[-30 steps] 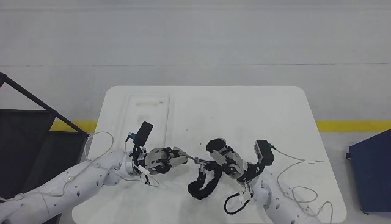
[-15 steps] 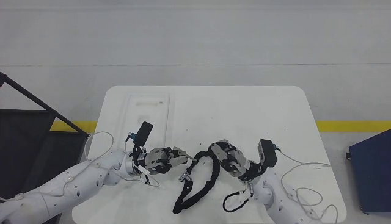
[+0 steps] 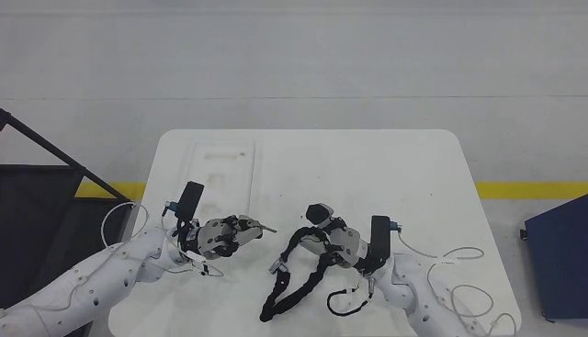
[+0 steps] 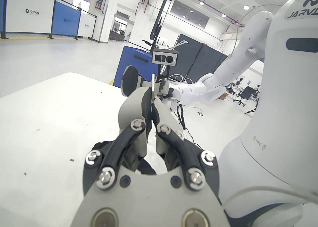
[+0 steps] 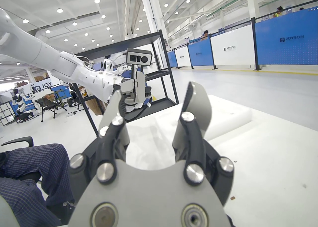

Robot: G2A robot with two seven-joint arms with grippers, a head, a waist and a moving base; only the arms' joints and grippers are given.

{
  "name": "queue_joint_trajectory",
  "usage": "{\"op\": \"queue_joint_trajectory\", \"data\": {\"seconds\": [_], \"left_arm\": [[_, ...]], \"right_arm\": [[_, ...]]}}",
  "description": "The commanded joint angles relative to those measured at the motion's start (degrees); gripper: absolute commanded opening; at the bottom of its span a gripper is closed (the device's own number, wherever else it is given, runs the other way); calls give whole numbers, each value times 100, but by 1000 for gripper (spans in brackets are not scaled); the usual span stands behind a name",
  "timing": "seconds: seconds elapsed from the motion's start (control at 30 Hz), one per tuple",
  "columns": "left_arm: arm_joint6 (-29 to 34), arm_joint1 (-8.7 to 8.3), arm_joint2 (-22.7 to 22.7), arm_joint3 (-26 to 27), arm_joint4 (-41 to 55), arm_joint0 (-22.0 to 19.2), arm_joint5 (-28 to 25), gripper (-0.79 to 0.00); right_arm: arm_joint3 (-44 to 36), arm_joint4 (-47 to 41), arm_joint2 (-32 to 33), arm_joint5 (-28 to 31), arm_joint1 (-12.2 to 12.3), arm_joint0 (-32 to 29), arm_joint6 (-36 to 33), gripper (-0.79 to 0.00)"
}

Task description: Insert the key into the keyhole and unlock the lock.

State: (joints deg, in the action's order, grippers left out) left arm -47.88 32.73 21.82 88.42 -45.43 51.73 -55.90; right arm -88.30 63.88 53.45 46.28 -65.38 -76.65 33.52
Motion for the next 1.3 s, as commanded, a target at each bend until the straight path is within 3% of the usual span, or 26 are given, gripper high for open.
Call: {"op": "queue_joint_trajectory", "data": {"seconds": [0.0,0.2,0.5,0.57,0.6,0.77,1.0,1.27], "left_arm": [[7,-54,116,48,0,154,38,-785],[341,-61,328,267,55,369,129,-785],[1035,124,527,274,383,475,133,-785],[1109,159,582,253,419,500,105,-785],[1132,170,600,246,428,511,95,-785],[1287,251,753,222,467,597,15,-785],[1457,340,955,193,496,710,-87,-785],[1633,435,1212,116,520,875,-182,-785]], "right_arm": [[-14,109,-29,-61,-6,-2,-157,0],[47,166,-224,-128,-72,95,-419,0],[187,135,-486,-32,-194,357,-514,0],[209,141,-493,-15,-205,377,-527,-237],[215,150,-496,-7,-207,381,-534,-419],[232,194,-491,38,-221,384,-553,-508],[219,208,-467,68,-234,375,-590,-785],[209,238,-429,193,-237,336,-613,-785]]}}
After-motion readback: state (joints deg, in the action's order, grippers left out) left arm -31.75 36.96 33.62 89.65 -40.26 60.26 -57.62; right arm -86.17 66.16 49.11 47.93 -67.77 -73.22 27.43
